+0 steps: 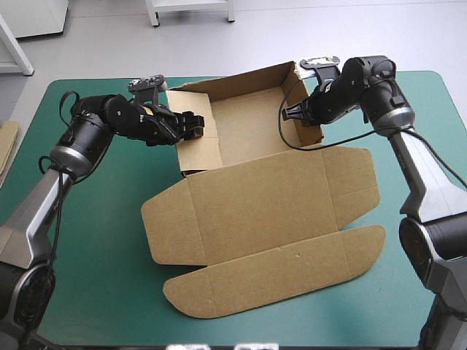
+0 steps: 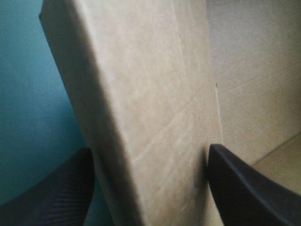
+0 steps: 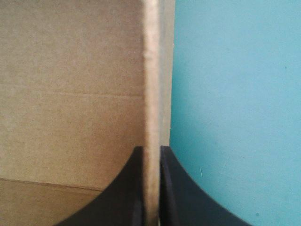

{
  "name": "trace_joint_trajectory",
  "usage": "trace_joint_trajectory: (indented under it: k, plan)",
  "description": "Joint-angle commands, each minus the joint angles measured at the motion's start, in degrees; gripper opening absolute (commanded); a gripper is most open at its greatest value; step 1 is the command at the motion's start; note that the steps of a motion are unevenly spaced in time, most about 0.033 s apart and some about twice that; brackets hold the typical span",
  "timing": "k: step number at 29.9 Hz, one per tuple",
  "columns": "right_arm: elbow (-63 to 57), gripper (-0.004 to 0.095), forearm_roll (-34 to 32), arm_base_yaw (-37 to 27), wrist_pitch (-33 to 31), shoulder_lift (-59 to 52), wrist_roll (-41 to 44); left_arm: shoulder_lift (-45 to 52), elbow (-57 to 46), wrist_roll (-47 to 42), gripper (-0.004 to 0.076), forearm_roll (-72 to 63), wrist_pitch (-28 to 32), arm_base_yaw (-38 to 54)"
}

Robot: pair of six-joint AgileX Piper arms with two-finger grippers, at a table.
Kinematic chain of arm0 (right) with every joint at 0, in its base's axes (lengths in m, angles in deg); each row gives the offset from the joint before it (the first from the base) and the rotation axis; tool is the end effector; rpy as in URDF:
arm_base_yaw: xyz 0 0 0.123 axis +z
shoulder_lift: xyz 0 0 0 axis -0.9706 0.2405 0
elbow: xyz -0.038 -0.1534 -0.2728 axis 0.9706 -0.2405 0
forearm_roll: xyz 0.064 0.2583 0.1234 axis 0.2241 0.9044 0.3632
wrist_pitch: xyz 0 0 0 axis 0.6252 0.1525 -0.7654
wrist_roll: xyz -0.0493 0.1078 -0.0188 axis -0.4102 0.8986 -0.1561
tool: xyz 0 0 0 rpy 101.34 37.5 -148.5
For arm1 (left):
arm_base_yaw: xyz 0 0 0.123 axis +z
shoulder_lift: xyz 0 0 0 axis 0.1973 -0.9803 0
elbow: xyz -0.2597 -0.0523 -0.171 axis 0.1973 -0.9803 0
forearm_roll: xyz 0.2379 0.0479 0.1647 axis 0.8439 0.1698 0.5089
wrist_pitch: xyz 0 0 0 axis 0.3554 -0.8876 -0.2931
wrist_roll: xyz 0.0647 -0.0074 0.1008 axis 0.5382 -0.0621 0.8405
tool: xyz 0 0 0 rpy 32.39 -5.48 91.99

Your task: Fold the box

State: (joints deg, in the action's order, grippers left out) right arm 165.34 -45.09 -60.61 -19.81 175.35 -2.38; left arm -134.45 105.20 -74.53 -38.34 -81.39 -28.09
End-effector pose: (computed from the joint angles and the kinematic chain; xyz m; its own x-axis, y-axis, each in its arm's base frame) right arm 0.4612 0.1480 0.3841 -0.8195 -0.1808 -0.5437 -0.3135 0.9358 0.1612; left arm 0.4046 -0.1528 0.3689 -0.8261 -0.0764 -0.5583 0.1788 0.9040 -0.3883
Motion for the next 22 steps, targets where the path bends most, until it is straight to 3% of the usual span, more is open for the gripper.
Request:
trace_joint_trajectory:
  k: [1, 14, 22]
  plan:
    - [2.01, 0.0001, 0.77, -0.03, 2.68, -3.8, 0.86, 2.46, 2.33, -2.69, 0.0478, 2.42, 1.54, -0.93]
    - [1.91, 0.0002, -2.2, -0.03, 2.44, -3.61, 2.16, 0.14, 7.18, -6.44, 0.0471, 7.97, 0.02, -3.72]
    - [1.91, 0.0001, -1.96, -0.03, 2.34, -3.61, 2.52, -1.68, 7.69, -6.93, 0.0333, 7.26, -0.98, -3.72]
